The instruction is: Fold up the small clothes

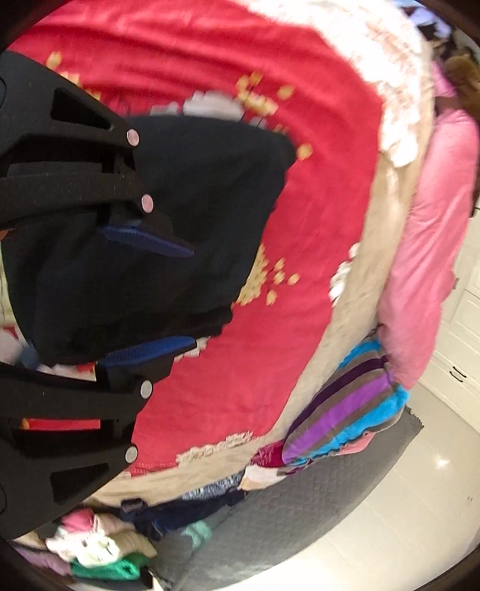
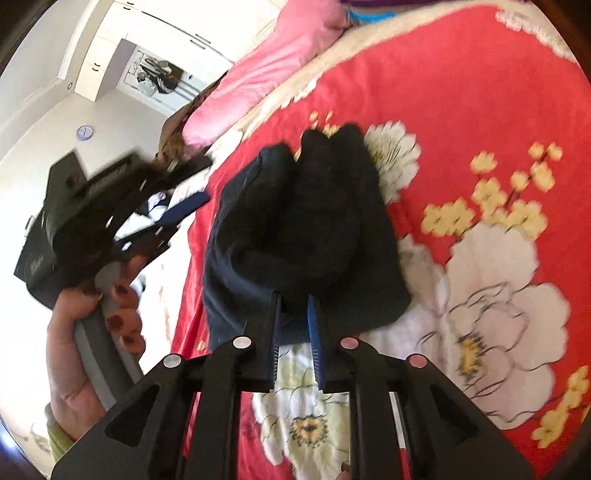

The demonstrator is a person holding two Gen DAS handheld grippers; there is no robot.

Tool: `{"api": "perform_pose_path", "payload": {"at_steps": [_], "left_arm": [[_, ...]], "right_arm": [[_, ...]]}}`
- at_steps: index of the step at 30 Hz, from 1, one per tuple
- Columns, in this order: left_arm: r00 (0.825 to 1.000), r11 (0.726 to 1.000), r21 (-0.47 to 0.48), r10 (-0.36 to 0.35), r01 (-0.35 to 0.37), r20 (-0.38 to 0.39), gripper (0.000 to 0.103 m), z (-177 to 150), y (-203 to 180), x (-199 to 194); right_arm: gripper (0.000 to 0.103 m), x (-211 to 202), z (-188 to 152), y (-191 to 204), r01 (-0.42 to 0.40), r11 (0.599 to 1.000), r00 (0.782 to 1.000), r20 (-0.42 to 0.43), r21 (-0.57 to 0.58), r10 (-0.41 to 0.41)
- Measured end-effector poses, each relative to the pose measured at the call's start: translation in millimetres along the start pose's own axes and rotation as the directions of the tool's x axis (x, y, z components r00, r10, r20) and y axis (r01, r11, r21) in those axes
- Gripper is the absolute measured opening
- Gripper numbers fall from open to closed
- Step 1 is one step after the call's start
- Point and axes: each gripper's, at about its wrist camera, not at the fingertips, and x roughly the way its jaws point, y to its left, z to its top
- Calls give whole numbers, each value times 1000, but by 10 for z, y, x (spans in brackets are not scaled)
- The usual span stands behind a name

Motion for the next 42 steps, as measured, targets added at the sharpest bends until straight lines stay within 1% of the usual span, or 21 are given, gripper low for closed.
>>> {"api": "perform_pose_path", "payload": {"at_steps": [1,4,5,7,9,13,17,18,20,21,22,24,27,31,32,34,36,37,39,40,42], "left_arm": [[1000,1000,8,14,-15,12,44,-2,21,-51],[998,998,28,47,-48,41,50,-30,61,-182],[997,998,35,57,-58,48,52,-41,71,-218],[995,995,54,83,-86,62,60,-70,65,-272],[992,992,67,101,-106,72,63,-94,66,-319],[989,988,88,119,-126,83,69,-124,52,-361],[984,982,107,147,-157,101,71,-135,52,-407],[983,981,111,151,-162,104,71,-137,54,-417],[980,977,117,168,-181,110,73,-143,70,-437],[978,974,121,177,-190,113,78,-145,85,-444],[975,972,125,187,-201,117,79,-148,101,-451],[970,964,136,210,-227,126,79,-158,124,-463],[964,957,145,234,-252,129,80,-179,188,-472],[960,953,140,251,-268,125,82,-213,308,-471],[959,953,139,254,-270,123,83,-223,339,-466],[958,951,138,261,-276,115,83,-259,413,-444],[956,948,139,273,-286,106,83,-297,475,-410],[955,947,137,278,-290,100,83,-321,506,-388],[957,951,123,276,-285,83,83,-367,587,-335],[958,952,117,276,-283,75,83,-386,616,-308],[962,956,105,269,-273,57,83,-421,672,-240]], "right_arm": [[15,-51,34,-18,15,1000,1000,26,-6,-15],[17,-138,101,-58,49,999,996,81,-23,-47],[18,-165,124,-65,55,998,995,91,-36,-52],[25,-174,183,-112,71,996,992,109,-46,-65],[27,-188,219,-137,86,995,989,121,-48,-80],[38,-205,294,-166,108,993,985,144,-50,-100],[41,-249,342,-146,130,989,978,171,-74,-116],[47,-266,350,-139,137,987,976,179,-80,-121],[50,-292,369,-139,149,985,972,195,-83,-130],[52,-303,378,-143,150,985,971,198,-84,-131],[56,-306,392,-150,154,984,970,204,-86,-134],[56,-313,409,-153,163,982,968,209,-89,-142],[56,-294,436,-155,167,981,968,204,-97,-144],[63,-248,491,-87,177,975,968,205,-131,-148],[64,-227,505,-69,175,975,969,202,-138,-146],[69,-144,563,-21,166,974,973,186,-156,-136],[70,-68,619,19,154,974,976,178,-169,-124],[72,-7,658,39,148,973,979,168,-176,-118],[73,96,721,50,141,974,982,148,-175,-116],[74,193,766,49,133,976,986,122,-174,-112],[75,353,841,62,141,974,988,82,-175,-129]]}}
